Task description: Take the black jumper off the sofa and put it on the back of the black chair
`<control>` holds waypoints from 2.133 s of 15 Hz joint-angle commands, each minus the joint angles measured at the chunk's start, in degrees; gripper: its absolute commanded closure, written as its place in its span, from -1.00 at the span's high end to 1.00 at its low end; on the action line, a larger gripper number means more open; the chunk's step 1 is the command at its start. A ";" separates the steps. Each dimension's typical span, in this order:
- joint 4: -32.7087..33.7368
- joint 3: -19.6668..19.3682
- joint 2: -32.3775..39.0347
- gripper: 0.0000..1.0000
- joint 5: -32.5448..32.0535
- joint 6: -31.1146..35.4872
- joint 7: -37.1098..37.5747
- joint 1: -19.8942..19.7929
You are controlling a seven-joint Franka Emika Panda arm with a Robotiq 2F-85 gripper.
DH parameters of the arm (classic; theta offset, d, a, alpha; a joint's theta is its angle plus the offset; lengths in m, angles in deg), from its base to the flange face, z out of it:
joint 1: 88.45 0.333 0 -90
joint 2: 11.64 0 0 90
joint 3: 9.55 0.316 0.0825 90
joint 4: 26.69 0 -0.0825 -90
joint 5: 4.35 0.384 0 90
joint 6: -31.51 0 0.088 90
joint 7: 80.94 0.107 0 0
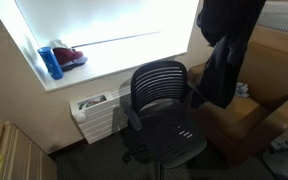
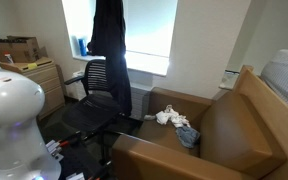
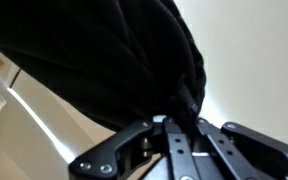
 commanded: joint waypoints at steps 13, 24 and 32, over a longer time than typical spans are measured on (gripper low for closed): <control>39.17 -8.85 29.07 -0.96 -27.12 -20.53 14.49 16.69; 51.95 -13.98 39.33 -0.82 -38.51 -16.80 19.54 22.97; 49.95 -11.92 41.92 -0.96 -24.63 -15.34 16.62 19.34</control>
